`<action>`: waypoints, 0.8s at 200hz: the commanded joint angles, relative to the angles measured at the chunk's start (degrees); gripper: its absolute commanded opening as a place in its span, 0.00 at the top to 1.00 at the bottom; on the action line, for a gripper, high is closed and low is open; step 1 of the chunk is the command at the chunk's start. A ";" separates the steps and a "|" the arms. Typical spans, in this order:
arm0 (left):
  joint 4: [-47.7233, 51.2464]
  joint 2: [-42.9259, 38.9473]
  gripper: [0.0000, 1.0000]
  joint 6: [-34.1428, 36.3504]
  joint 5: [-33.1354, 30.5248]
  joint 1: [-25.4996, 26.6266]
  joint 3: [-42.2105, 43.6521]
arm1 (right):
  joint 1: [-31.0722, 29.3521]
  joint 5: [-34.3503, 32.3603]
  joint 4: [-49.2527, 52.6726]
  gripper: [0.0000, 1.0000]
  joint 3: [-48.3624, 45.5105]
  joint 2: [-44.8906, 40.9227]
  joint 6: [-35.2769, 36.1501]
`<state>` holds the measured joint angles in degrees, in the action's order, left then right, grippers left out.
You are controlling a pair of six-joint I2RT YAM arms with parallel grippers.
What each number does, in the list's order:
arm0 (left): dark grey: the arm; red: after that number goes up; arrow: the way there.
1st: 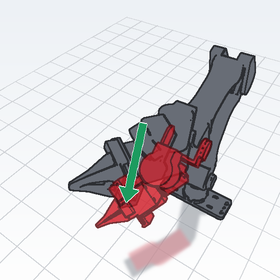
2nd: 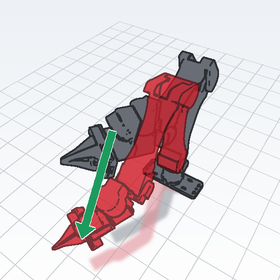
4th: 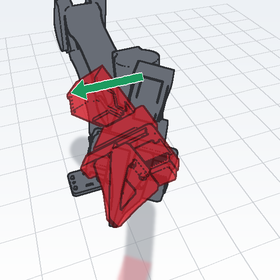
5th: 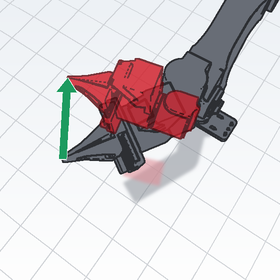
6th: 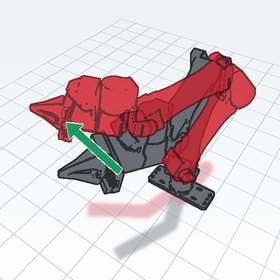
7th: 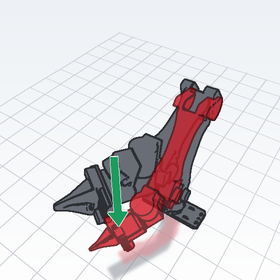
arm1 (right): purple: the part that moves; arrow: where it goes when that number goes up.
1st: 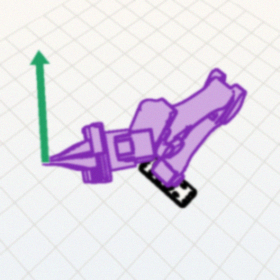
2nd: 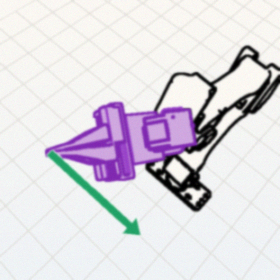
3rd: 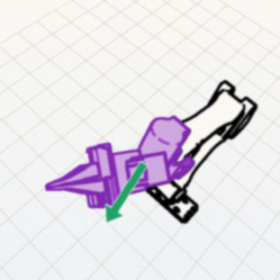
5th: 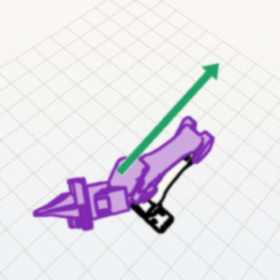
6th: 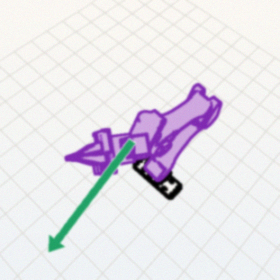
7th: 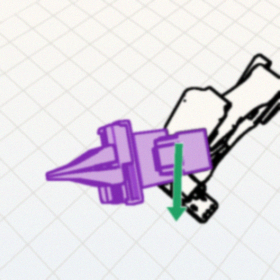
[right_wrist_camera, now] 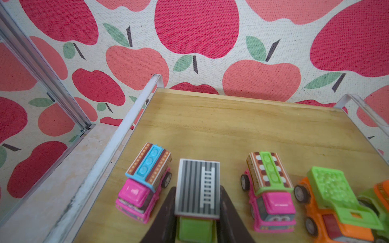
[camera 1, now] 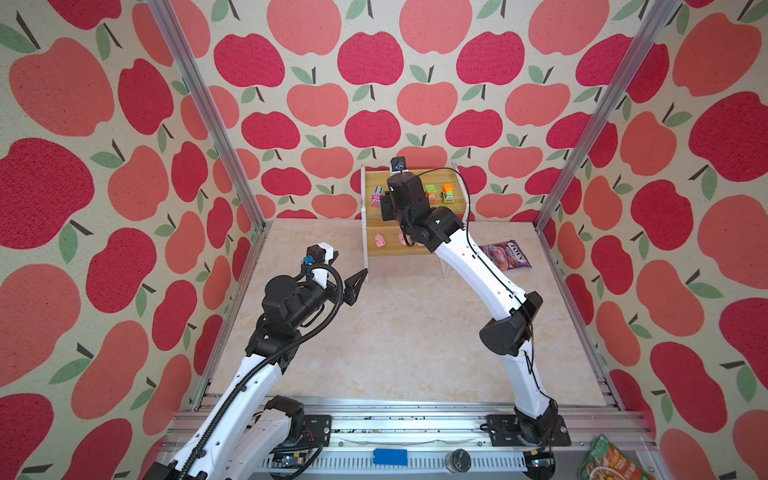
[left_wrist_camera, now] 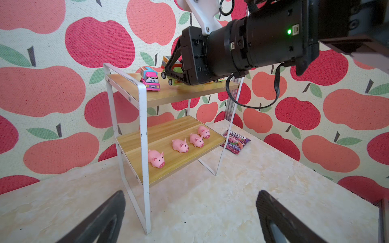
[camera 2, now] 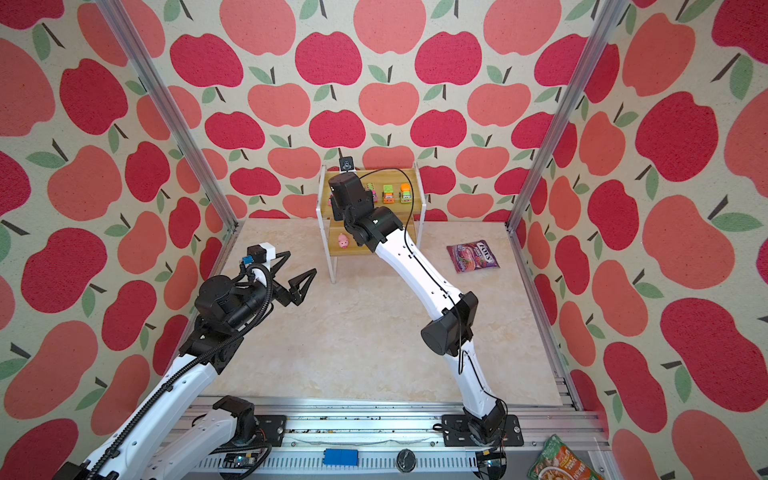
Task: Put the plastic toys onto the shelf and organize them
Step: 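Set the car on the top tier beside the pink truck, open right gripper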
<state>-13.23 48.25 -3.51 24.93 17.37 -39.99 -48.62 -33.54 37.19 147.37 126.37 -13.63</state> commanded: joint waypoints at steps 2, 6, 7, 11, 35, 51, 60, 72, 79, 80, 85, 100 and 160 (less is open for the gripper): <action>0.14 -1.05 0.01 -0.62 0.65 -0.38 -0.44 | 0.46 0.22 0.74 0.70 1.87 1.02 -1.07; 0.16 -1.06 0.01 -0.62 0.74 -0.40 -0.49 | 0.46 0.30 0.74 0.70 1.82 1.07 -1.09; 0.19 -1.05 0.01 -0.62 0.74 -0.40 -0.47 | 0.46 0.31 0.76 0.70 1.84 1.07 -1.12; 0.22 -1.05 0.01 -0.62 0.74 -0.40 -0.47 | 0.46 0.39 0.74 0.69 1.88 1.12 -1.18; 0.32 -1.11 0.01 -0.62 0.74 -0.38 -0.44 | 0.49 0.79 0.61 0.69 2.19 1.41 -1.25; 0.43 -1.05 0.01 -0.60 0.66 -0.49 -0.44 | 0.54 1.08 0.82 0.68 2.88 1.84 -1.40; 0.54 -1.06 0.01 -0.54 0.65 -0.48 -0.51 | 0.52 1.24 1.11 0.67 3.42 2.20 -1.36; 0.65 -1.05 0.01 -0.53 0.64 -0.49 -0.53 | 0.49 1.45 1.43 0.67 4.04 2.48 -1.41; 0.75 -1.08 0.01 -0.53 0.56 -0.56 -0.55 | 0.46 1.61 1.52 0.66 4.28 2.57 -1.43; 0.80 -1.11 0.01 -0.53 0.61 -0.57 -0.54 | 0.46 1.62 1.50 0.65 4.31 2.57 -1.46; 0.76 -1.14 0.01 -0.53 0.56 -0.58 -0.53 | 0.46 1.64 1.54 0.65 4.43 2.61 -1.33; 0.85 -1.05 0.01 -0.43 0.47 -0.58 -0.53 | 0.46 1.85 1.38 0.60 4.83 2.48 -1.12; 1.23 -0.97 0.01 -0.36 0.06 -0.94 -0.49 | 0.19 1.46 -1.60 0.37 5.50 0.27 2.24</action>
<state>-11.99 47.99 -3.51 24.93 16.82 -39.99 -48.58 -32.05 37.54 151.30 127.90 -13.17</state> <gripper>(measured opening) 0.992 0.605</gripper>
